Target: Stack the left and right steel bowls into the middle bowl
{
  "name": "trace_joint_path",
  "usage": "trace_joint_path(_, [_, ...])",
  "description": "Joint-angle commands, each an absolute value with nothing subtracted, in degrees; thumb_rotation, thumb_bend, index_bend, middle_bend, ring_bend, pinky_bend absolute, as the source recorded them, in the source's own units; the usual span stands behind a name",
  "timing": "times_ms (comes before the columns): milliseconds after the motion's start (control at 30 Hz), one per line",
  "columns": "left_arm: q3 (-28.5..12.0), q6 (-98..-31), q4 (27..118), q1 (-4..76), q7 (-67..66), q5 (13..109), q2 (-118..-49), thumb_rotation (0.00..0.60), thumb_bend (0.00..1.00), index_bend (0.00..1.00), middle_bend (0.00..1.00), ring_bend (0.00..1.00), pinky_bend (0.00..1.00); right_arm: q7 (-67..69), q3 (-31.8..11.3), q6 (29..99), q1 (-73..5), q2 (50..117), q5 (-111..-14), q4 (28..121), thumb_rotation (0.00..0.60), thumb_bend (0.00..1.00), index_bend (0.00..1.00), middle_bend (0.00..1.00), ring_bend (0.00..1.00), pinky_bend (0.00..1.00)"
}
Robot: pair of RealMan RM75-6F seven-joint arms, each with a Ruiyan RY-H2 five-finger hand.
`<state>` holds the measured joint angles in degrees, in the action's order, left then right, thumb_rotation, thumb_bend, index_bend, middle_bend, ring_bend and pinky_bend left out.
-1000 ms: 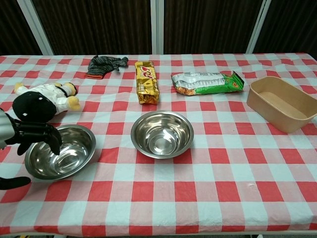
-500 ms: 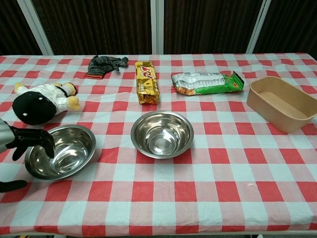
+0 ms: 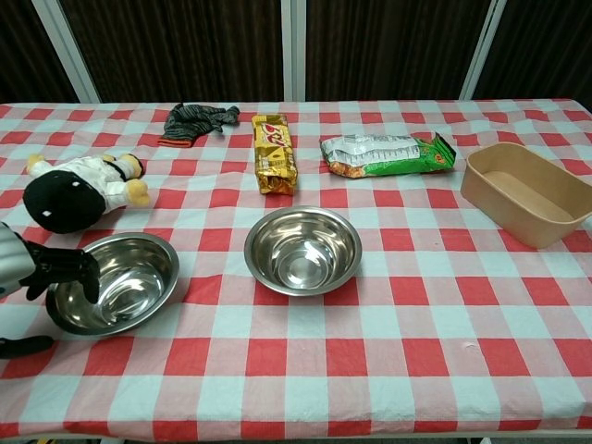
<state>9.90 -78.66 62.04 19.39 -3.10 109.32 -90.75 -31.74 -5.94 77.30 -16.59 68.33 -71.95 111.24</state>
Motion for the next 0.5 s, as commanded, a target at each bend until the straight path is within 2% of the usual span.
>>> trace_joint_path(33, [10.28,-79.27,60.48,19.44,-3.09,109.63,-91.57,0.600,0.24,0.47,0.48,0.64,0.81,-31.49,-5.94,76.99,-16.68,68.31,-71.53,111.08,0.600,0.00,0.11,0.08,0.00,0.05])
trace_joint_path(500, [11.32,-81.82,54.48,20.13,-5.07,111.56,-94.67,0.600,0.26,0.53,0.53,0.68,0.83,-30.44,-5.68,76.56,-16.76,68.21,-71.14,110.43,0.600,0.00,0.11,0.08,0.00,0.05])
